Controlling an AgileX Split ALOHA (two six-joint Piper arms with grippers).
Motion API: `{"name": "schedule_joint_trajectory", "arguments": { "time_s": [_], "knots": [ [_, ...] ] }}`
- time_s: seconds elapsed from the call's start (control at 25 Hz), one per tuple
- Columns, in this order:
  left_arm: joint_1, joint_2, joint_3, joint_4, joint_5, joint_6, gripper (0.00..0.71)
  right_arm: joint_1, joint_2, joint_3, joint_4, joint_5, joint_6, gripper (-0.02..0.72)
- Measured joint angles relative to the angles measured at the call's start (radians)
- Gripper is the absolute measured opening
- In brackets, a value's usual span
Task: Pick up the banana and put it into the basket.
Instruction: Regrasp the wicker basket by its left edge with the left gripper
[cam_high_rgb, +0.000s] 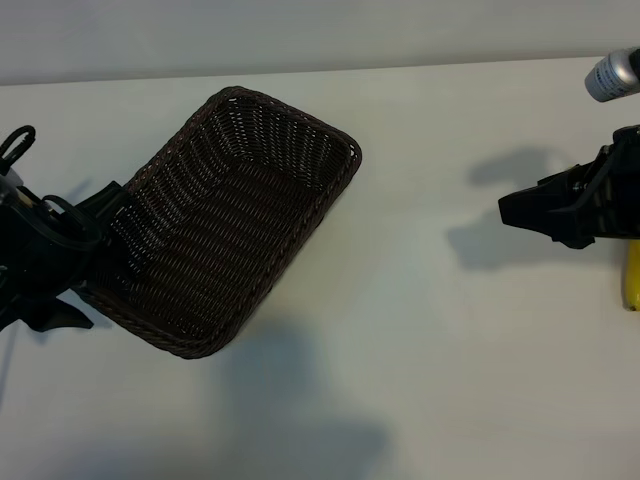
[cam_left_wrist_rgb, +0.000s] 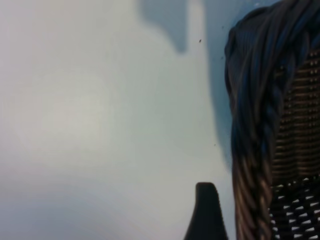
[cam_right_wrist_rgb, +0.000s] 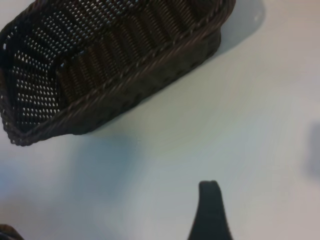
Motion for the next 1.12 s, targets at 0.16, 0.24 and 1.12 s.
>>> {"name": "schedule_joint_trajectory", "arguments": {
  "time_s": [0.16,0.24,1.12],
  "knots": [
    [0.0,0.022,0.0,-0.002,-0.017,0.0,0.574,0.0,0.0,0.0,0.0,0.0,0.0,0.536],
    [0.0,0.031,0.0,-0.007,-0.023,0.0,0.574,0.0,0.0,0.0,0.0,0.0,0.0,0.536],
    [0.0,0.099,0.146,-0.012,-0.31,-0.051,0.574,0.0,0.0,0.0,-0.001,0.0,0.0,0.536]
  ]
}}
